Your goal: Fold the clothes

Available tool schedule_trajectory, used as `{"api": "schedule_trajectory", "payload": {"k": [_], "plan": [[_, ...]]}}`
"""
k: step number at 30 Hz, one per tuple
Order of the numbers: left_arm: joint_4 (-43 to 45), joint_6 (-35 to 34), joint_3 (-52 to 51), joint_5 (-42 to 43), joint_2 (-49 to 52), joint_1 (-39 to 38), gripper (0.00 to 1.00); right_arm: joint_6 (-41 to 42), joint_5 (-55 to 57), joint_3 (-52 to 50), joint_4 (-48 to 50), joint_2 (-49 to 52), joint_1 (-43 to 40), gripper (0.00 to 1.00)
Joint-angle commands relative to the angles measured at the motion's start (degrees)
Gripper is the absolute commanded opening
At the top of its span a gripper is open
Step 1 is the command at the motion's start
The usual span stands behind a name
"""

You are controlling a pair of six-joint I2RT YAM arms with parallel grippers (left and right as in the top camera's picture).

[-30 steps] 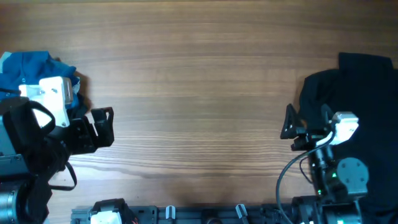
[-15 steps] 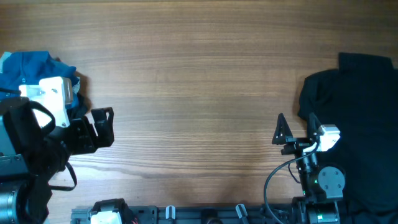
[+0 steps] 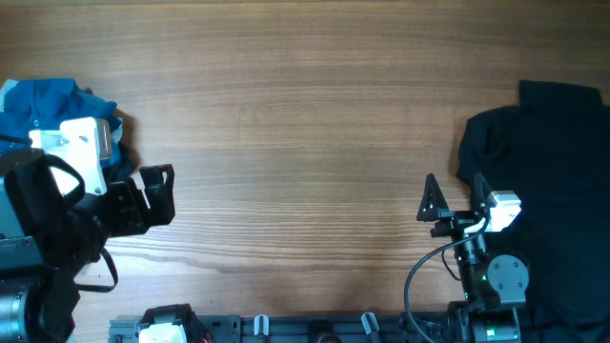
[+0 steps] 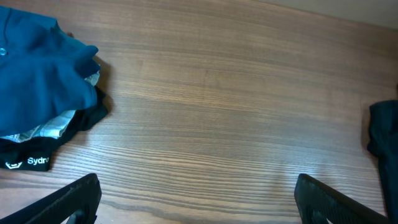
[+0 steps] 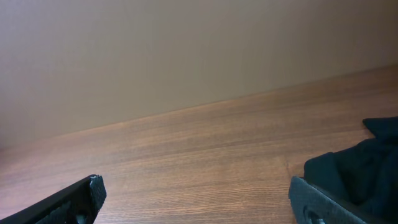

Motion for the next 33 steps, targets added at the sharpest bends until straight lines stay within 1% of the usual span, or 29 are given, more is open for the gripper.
{"api": "schedule_trajectory", "payload": {"k": [1, 7, 9, 11, 15, 17, 19, 24, 29, 33], "plan": [[0.1, -0.7, 0.0, -0.3, 0.0, -0.4, 1.00, 0.3, 0.9, -0.1, 0.1, -0.1, -0.3, 1.00], [0.3, 0.0, 0.0, -0.9, -1.1, -2.6, 1.00, 0.3, 0.9, -0.1, 0.1, -0.1, -0.3, 1.00], [4.7, 0.2, -0.7, -1.4, -3.0, -3.2, 1.00, 0.3, 0.9, -0.1, 0.1, -0.1, -0.3, 1.00], [13.2, 2.2, -4.2, -1.4, -6.2, -4.0, 1.00, 0.3, 0.9, -0.1, 0.1, -0.1, -0.3, 1.00], [29.4, 5.3, -16.4, -1.9, -13.6, -5.2, 1.00, 0.3, 0.9, -0.1, 0.1, -0.1, -0.3, 1.00], [36.9, 5.7, -24.5, -1.9, -18.3, -4.7, 1.00, 0.3, 0.9, -0.1, 0.1, -0.1, -0.3, 1.00], [42.5, 5.5, -32.2, -1.6, -22.9, -4.1, 1.00, 0.3, 0.9, -0.1, 0.1, -0.1, -0.3, 1.00], [51.6, 5.5, -49.6, -0.7, -35.7, -3.6, 1.00, 0.3, 0.9, -0.1, 0.1, -0.1, -0.3, 0.99], [56.6, 4.7, -62.4, -0.7, -48.2, -3.6, 1.00, 0.2, 0.9, -0.1, 0.1, -0.1, -0.3, 1.00], [61.1, 4.0, -71.7, -0.2, -56.2, -3.6, 1.00, 0.3, 0.9, -0.1, 0.1, -0.1, -0.3, 1.00]]}}
